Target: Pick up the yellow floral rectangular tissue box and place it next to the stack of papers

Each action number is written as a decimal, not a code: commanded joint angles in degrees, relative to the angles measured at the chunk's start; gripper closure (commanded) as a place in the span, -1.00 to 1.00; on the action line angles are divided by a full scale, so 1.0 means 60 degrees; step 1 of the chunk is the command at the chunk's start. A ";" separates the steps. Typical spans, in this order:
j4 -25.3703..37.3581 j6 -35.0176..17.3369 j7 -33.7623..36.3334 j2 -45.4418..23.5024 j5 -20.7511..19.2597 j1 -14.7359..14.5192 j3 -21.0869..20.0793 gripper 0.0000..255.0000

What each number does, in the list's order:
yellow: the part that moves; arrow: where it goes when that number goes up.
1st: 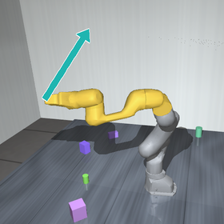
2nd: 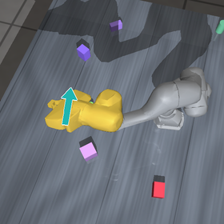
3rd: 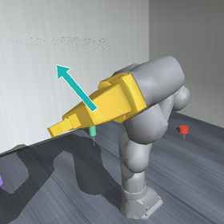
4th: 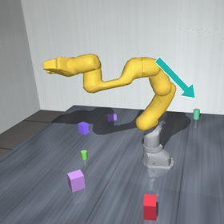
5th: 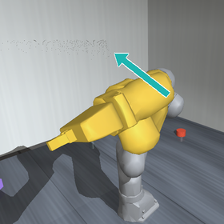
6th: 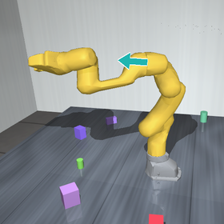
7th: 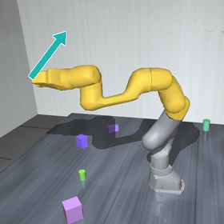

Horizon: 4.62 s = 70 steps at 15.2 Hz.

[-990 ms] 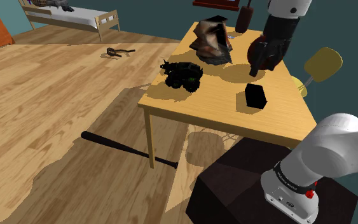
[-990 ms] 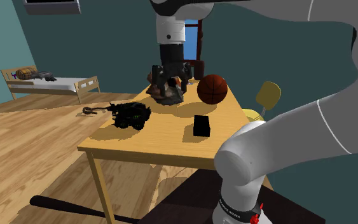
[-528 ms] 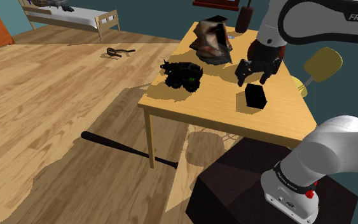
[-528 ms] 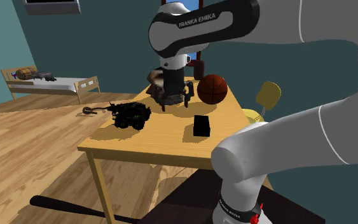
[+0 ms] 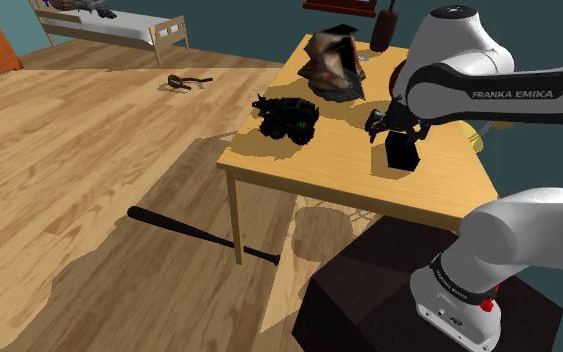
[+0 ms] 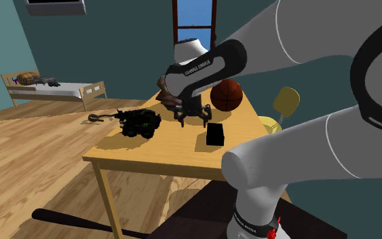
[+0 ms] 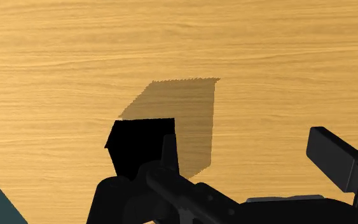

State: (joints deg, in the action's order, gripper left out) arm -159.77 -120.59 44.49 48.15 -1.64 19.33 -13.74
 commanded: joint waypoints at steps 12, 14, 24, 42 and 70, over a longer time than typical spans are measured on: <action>-0.1520 -0.4430 0.4039 -0.1871 -0.1263 0.3226 -0.1731 -1.00; -0.1566 -0.4839 0.4152 -0.2206 -0.1437 0.3479 -0.1856 -1.00; -0.1576 -0.4957 0.4188 -0.2306 -0.1492 0.3559 -0.1897 1.00; -0.0942 -0.3184 0.3428 -0.1175 -0.1043 0.2956 -0.1217 1.00; 0.1968 0.0757 0.2214 -0.0050 -0.0831 0.2729 -0.0378 1.00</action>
State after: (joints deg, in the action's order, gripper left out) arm -148.78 -116.73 58.04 47.94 -6.57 35.61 -16.18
